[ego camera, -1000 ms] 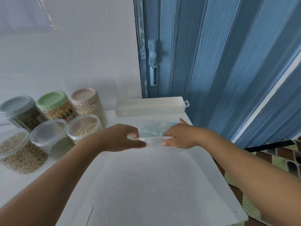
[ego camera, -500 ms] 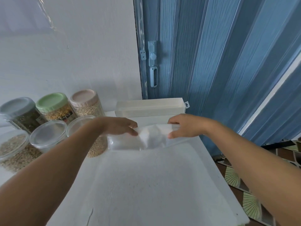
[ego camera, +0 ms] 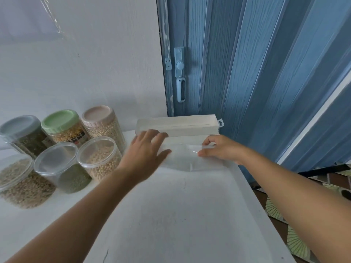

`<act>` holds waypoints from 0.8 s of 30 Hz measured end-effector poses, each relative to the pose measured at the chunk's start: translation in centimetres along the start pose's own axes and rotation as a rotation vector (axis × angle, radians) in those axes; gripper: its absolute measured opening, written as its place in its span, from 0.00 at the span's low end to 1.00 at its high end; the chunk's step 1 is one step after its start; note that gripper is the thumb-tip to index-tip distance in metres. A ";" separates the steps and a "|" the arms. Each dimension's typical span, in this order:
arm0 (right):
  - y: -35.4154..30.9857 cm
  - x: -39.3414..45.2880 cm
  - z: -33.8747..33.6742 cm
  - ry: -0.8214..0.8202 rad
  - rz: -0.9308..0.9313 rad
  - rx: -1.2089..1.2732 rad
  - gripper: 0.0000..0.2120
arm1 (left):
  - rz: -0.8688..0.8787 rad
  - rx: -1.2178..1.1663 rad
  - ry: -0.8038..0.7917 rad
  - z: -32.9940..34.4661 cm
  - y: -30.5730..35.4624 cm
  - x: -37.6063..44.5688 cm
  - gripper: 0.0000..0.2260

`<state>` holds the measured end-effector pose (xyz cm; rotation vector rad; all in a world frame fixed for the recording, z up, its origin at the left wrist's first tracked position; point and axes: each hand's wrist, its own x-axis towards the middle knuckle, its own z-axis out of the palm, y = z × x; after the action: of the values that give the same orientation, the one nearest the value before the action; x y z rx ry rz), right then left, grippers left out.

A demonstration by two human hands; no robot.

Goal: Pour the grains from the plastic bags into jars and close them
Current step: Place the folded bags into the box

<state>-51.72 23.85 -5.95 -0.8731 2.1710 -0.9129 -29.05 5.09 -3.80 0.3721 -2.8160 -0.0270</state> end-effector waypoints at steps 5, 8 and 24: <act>-0.3 0.5 0.1 -0.001 0.060 -0.029 0.23 | 0.047 0.073 -0.287 3.2 0.0 -1.9 0.30; -0.5 0.7 0.8 0.093 0.113 0.015 0.27 | 0.001 0.065 -0.421 4.8 -0.9 -1.6 0.31; 0.8 2.0 3.3 0.239 -0.093 -0.531 0.14 | -0.034 -0.016 -0.378 6.1 -1.7 -0.7 0.35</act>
<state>-50.72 21.51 -8.99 -1.1670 2.6594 -0.4995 -29.83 3.50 -9.91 0.4529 -3.1787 -0.1418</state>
